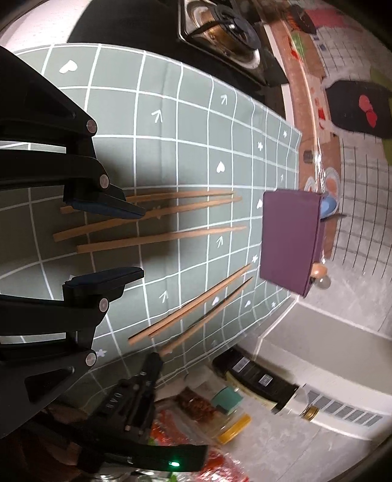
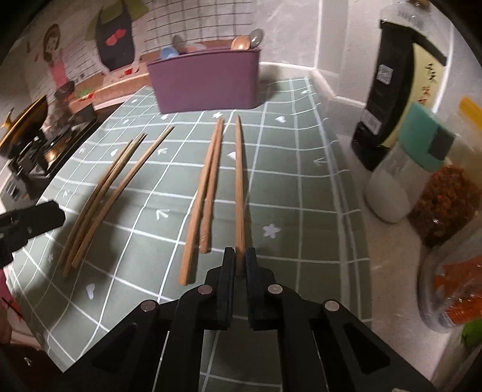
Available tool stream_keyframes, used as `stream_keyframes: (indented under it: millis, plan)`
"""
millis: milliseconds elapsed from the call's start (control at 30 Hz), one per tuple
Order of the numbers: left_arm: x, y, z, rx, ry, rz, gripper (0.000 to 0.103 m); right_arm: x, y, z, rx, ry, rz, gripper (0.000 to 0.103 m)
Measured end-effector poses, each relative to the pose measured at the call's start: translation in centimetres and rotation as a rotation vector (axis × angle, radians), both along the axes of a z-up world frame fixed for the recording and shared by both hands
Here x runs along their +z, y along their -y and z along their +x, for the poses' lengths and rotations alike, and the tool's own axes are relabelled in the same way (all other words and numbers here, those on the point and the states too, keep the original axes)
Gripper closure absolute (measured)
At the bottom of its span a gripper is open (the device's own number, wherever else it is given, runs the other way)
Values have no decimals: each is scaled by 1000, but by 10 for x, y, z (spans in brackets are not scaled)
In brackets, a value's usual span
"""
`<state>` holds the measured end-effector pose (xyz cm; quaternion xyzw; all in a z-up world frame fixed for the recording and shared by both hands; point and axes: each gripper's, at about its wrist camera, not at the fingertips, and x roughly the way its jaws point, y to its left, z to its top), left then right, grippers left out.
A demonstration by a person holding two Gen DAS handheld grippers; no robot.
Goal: Organize utensils
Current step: 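Move both tools down toward the wooden chopsticks lying on the mat, then grasp a wooden chopstick with the right tool while the left grasps another chopstick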
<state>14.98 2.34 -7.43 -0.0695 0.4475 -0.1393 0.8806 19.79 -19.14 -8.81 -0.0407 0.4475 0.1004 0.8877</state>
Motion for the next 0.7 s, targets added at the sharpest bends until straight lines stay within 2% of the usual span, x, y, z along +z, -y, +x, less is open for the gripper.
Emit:
stream_keyframes:
  millis: [167, 300, 367, 567, 700]
  plan:
    - [-4, 3, 1, -93, -11, -18, 69, 18, -3, -1, -82, 44, -39, 97]
    - [-8, 7, 1, -94, -25, -63, 69, 35, -2, -3, -137, 85, -60, 97]
    - [-7, 10, -5, -91, -3, -58, 69, 43, 1, -7, -140, 101, -70, 97]
    - [-17, 18, -33, 35, 34, -30, 69, 52, 15, -19, -116, 140, -58, 97]
    - [-25, 27, -48, 139, 65, 27, 69, 51, 22, -33, -81, 162, -35, 97]
